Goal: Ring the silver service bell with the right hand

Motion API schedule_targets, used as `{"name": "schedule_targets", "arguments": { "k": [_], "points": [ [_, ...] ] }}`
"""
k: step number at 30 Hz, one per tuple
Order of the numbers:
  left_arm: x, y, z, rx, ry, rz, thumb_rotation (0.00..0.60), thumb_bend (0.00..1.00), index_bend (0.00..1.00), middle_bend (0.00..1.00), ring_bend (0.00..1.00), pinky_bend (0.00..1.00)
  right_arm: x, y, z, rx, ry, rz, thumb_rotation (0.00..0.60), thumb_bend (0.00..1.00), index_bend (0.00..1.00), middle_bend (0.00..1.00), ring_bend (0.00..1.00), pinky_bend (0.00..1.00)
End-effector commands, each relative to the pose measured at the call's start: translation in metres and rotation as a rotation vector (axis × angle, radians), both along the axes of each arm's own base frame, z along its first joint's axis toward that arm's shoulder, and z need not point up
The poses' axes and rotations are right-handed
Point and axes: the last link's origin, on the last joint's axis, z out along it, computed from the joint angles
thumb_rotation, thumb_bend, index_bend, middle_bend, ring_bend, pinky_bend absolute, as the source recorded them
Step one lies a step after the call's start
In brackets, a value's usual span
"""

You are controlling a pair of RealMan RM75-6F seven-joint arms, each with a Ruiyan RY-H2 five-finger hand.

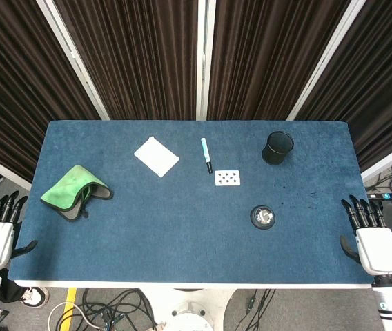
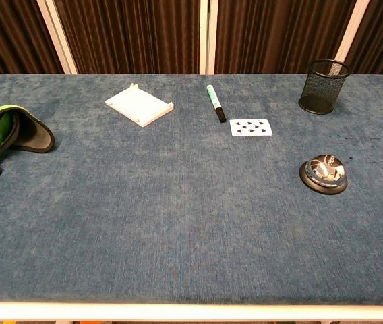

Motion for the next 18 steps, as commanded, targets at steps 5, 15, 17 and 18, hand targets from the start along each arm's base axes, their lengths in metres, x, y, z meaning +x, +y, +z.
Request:
{"name": "schedule_targets", "arguments": {
  "k": [5,15,17,18],
  "points": [
    [0.0007,-0.0003,-0.0017,-0.011,-0.001,0.001,0.600,0.03,0.09,0.01,0.00,0.17,-0.0009,-0.0002,0.0000,0.006,0.001,-0.008,0.600,0.32,0.00,0.00,0.00,0.00],
    [0.0045,0.0022,-0.0015,-0.027,-0.001,-0.008,0.600,0.03,0.09,0.01,0.00,0.17,0.0025,-0.0020,-0.0054,0.013,0.019,-0.008,0.600,0.88,0.00,0.00,0.00,0.00],
    [0.0044,0.0009,-0.0026,-0.030,-0.003,-0.010,0.600,0.03,0.09,0.01,0.00,0.17,0.0023,-0.0022,-0.0063,0.014,0.052,-0.002,0.600,0.99,0.00,0.00,0.00,0.00],
    [0.0039,0.0004,-0.0035,-0.030,-0.003,-0.010,0.600,0.03,0.09,0.01,0.00,0.17,0.0020,-0.0029,-0.0062,0.008,0.068,0.000,0.600,1.00,0.00,0.01,0.00,0.01]
  ]
}}
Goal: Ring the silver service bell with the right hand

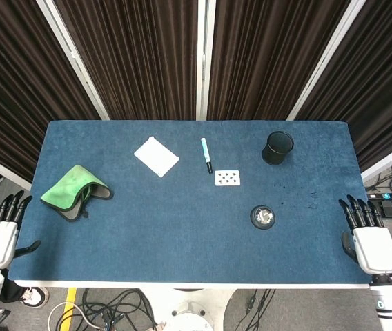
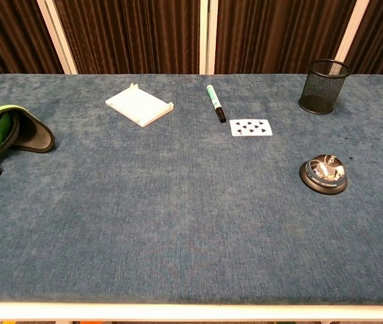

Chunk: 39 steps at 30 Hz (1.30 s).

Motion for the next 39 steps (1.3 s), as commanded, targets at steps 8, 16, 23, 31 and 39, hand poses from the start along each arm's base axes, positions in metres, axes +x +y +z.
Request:
{"name": "schedule_targets", "arguments": {
  "k": [8,16,23,31,39],
  "points": [
    [-0.006,-0.002,-0.009,-0.029,-0.002,0.017,0.600,0.03,0.09,0.01,0.00,0.17,-0.002,-0.010,-0.023,0.057,0.073,-0.002,0.600,1.00,0.00,0.42,0.47,0.57],
    [-0.004,-0.001,-0.011,-0.039,0.002,0.011,0.600,0.03,0.09,0.01,0.00,0.17,0.021,-0.018,-0.077,0.180,0.128,0.124,0.600,1.00,0.00,0.82,0.78,0.75],
    [-0.007,-0.002,-0.009,-0.036,0.003,0.021,0.600,0.03,0.09,0.01,0.00,0.17,0.033,-0.025,-0.117,0.277,0.160,0.131,0.600,1.00,0.00,0.87,0.81,0.76],
    [-0.014,-0.003,-0.008,-0.038,-0.001,0.036,0.600,0.03,0.09,0.01,0.00,0.17,0.033,-0.030,-0.132,0.297,0.174,0.101,0.600,1.00,0.00,0.88,0.82,0.76],
    [-0.015,-0.002,-0.009,-0.045,0.004,0.038,0.600,0.03,0.09,0.01,0.00,0.17,0.033,-0.035,-0.135,0.294,0.173,0.092,0.600,1.00,0.00,0.88,0.82,0.76]
  ]
}}
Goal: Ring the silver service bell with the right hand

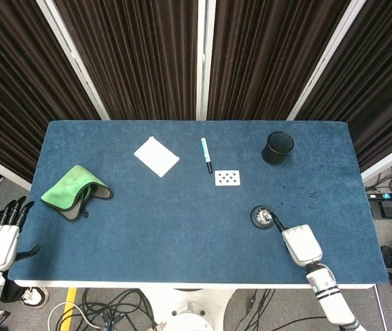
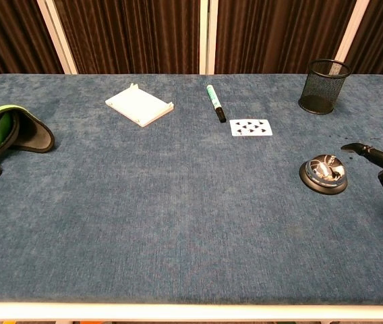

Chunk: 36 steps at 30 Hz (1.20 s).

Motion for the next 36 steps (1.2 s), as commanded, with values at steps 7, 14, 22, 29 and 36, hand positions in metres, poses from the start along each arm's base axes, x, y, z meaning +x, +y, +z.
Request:
{"name": "schedule_targets", "arguments": {
  "k": [7,14,22,29,36],
  "points": [
    [-0.001,-0.001,0.000,-0.005,0.004,0.008,0.600,0.03,0.09,0.01,0.00,0.17,0.001,-0.006,-0.010,0.027,0.018,-0.008,0.600,1.00,0.00,0.88,0.82,0.76],
    [-0.002,-0.001,-0.001,-0.012,0.001,0.008,0.600,0.03,0.09,0.01,0.00,0.17,-0.006,-0.005,-0.018,0.059,0.040,-0.048,0.600,1.00,0.00,0.88,0.82,0.76],
    [0.000,-0.001,-0.001,-0.007,-0.001,-0.001,0.600,0.03,0.09,0.01,0.00,0.17,0.006,-0.008,-0.007,0.013,-0.005,-0.008,0.600,1.00,0.00,0.88,0.82,0.76],
    [0.001,0.000,0.000,-0.009,-0.001,-0.006,0.600,0.03,0.09,0.01,0.00,0.17,-0.001,-0.006,-0.013,0.041,0.018,-0.032,0.600,1.00,0.00,0.88,0.82,0.76],
    [0.000,0.000,0.000,-0.008,-0.001,-0.001,0.600,0.03,0.09,0.01,0.00,0.17,-0.002,-0.007,-0.018,0.058,0.020,-0.047,0.600,1.00,0.00,0.88,0.82,0.76]
  ]
}}
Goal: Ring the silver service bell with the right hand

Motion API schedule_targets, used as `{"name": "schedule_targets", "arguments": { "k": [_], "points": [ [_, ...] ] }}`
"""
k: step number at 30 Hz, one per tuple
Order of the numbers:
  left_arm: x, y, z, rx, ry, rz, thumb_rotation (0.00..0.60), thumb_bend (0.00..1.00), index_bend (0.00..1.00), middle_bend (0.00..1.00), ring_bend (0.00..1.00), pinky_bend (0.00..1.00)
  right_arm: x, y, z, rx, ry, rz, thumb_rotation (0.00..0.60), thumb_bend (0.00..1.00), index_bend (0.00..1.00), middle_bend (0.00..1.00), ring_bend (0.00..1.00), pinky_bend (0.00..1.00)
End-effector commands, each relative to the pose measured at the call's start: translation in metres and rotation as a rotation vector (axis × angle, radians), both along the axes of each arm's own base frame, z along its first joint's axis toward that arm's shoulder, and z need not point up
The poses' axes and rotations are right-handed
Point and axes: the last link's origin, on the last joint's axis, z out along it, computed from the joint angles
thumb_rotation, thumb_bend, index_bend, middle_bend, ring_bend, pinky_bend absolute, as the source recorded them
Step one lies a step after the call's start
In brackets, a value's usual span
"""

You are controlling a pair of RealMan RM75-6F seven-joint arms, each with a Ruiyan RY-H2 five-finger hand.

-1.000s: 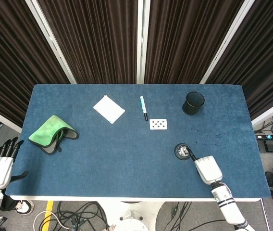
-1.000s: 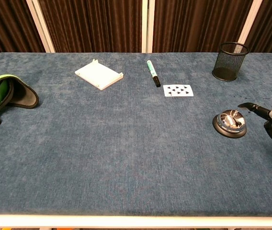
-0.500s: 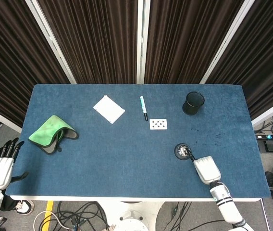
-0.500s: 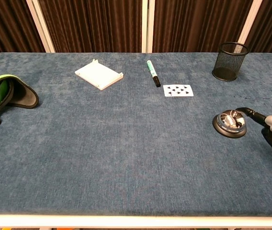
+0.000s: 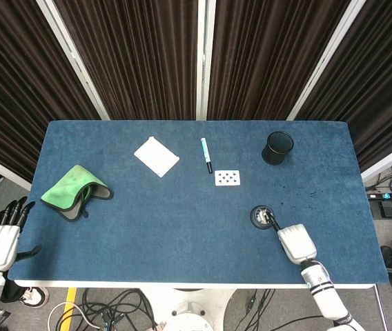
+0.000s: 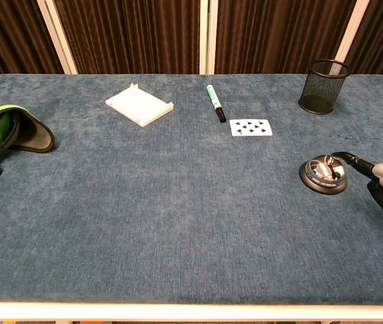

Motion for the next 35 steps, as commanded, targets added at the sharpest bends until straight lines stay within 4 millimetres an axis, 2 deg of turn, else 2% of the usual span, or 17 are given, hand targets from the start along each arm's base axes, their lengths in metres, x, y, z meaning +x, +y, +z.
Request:
{"name": "schedule_targets", "arguments": {
  "k": [1,5,9,14,18,20,21,22,24,25,35],
  "points": [
    [0.001,0.001,0.000,0.002,-0.001,-0.003,0.600,0.03,0.09,0.01,0.00,0.17,0.006,-0.001,0.006,-0.023,-0.026,0.018,0.600,1.00,0.00,0.88,0.82,0.76],
    [0.004,0.001,0.001,0.009,-0.001,-0.012,0.600,0.03,0.09,0.01,0.00,0.17,0.022,-0.001,0.035,-0.122,-0.095,0.083,0.600,1.00,0.00,0.88,0.82,0.76],
    [0.005,0.000,0.002,0.010,-0.004,-0.020,0.600,0.03,0.09,0.01,0.00,0.17,0.029,0.006,0.077,-0.257,-0.148,0.144,0.600,1.00,0.00,0.88,0.82,0.76],
    [0.008,-0.001,-0.001,0.003,-0.004,-0.025,0.600,0.03,0.09,0.01,0.00,0.17,0.008,0.018,0.124,-0.413,-0.145,0.142,0.600,1.00,0.00,0.88,0.81,0.76],
    [0.010,-0.001,-0.004,-0.003,-0.004,-0.025,0.600,0.03,0.09,0.01,0.00,0.17,-0.021,0.028,0.153,-0.517,-0.152,0.111,0.600,0.97,0.03,0.79,0.72,0.74],
    [0.011,0.000,-0.006,-0.009,-0.006,-0.025,0.600,0.03,0.09,0.01,0.00,0.17,-0.041,0.032,0.162,-0.497,-0.139,0.048,0.600,0.80,0.03,0.66,0.59,0.65],
    [0.011,-0.001,-0.007,-0.013,-0.005,-0.023,0.600,0.03,0.09,0.01,0.00,0.17,-0.050,0.034,0.164,-0.470,-0.123,-0.002,0.600,0.54,0.02,0.44,0.37,0.50],
    [0.011,-0.001,-0.009,-0.017,-0.006,-0.022,0.600,0.03,0.09,0.01,0.00,0.17,-0.058,0.036,0.167,-0.442,-0.111,-0.066,0.600,0.32,0.01,0.23,0.18,0.30],
    [0.012,0.000,-0.010,-0.018,-0.008,-0.021,0.600,0.03,0.09,0.01,0.00,0.17,-0.060,0.035,0.170,-0.427,-0.148,-0.105,0.600,0.09,0.00,0.03,0.01,0.06],
    [0.012,0.000,-0.010,-0.016,-0.008,-0.022,0.600,0.03,0.09,0.01,0.00,0.17,-0.060,0.034,0.171,-0.423,-0.175,-0.108,0.600,0.02,0.00,0.00,0.00,0.00],
    [0.012,0.002,-0.003,0.007,-0.012,-0.026,0.600,0.03,0.09,0.01,0.00,0.17,-0.050,0.031,0.169,-0.437,-0.184,-0.045,0.600,0.00,0.00,0.00,0.00,0.00]
  ]
}}
